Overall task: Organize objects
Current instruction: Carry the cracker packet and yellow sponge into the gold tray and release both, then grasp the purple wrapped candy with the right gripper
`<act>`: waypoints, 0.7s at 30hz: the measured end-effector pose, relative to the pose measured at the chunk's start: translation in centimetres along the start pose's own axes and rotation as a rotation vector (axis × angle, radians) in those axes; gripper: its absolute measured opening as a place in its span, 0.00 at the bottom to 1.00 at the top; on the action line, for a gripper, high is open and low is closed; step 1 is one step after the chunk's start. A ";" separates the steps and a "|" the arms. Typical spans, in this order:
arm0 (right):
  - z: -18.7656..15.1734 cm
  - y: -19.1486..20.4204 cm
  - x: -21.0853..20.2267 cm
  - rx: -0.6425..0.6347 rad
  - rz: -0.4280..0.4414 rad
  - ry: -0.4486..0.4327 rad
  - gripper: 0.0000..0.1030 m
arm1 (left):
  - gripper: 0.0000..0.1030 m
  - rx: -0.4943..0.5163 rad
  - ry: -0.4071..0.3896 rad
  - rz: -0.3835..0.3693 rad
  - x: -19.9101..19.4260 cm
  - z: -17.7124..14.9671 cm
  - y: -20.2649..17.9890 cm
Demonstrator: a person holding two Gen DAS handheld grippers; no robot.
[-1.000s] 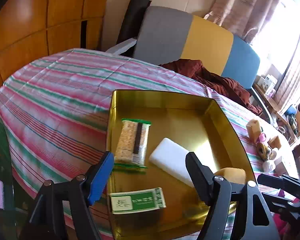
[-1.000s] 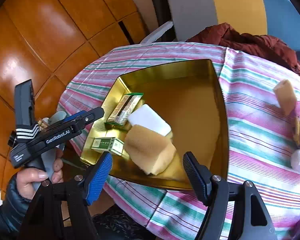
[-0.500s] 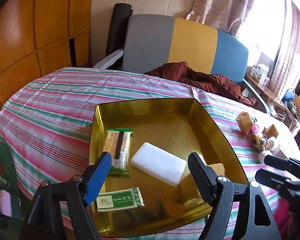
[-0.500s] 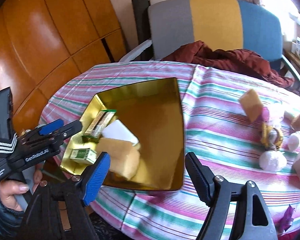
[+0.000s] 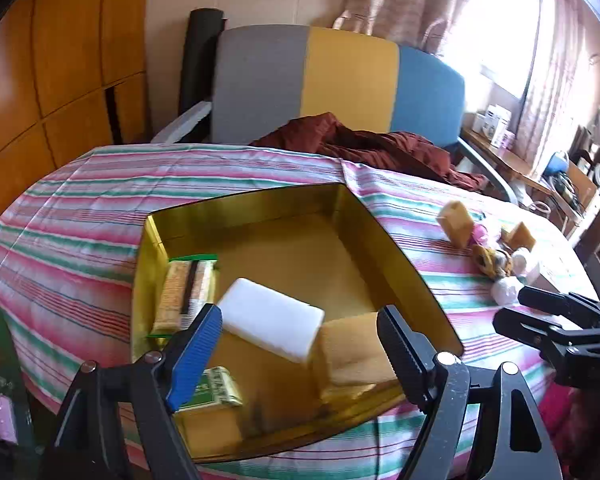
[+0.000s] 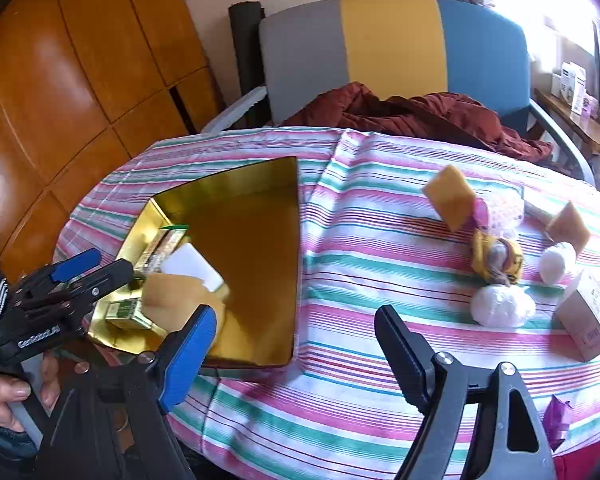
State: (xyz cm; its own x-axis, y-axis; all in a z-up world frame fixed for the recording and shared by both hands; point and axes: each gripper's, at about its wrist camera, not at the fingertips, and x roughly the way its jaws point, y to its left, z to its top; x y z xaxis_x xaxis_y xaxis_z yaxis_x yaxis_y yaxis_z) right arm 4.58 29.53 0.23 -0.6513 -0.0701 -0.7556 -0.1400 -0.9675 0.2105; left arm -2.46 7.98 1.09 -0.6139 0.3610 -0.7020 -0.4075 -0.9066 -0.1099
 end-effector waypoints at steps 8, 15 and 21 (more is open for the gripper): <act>-1.3 -3.9 -0.5 0.061 -0.079 0.034 0.81 | 0.80 0.046 0.008 -0.054 0.2 0.2 -2.1; -2.9 -9.9 -2.1 0.150 -0.212 0.107 0.81 | 0.80 0.094 0.017 -0.089 0.7 0.4 -3.9; -4.2 -17.0 -3.9 0.237 -0.356 0.250 0.81 | 0.80 0.140 0.022 -0.136 1.2 0.9 -6.2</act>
State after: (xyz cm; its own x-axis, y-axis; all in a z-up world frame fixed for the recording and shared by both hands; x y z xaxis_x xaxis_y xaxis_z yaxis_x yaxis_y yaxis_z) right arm 12.63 45.19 -3.04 -0.3376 0.1702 -0.9258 -0.5062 -0.8620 0.0260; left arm -1.29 14.27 1.54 -0.5323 0.4723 -0.7025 -0.5771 -0.8096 -0.1070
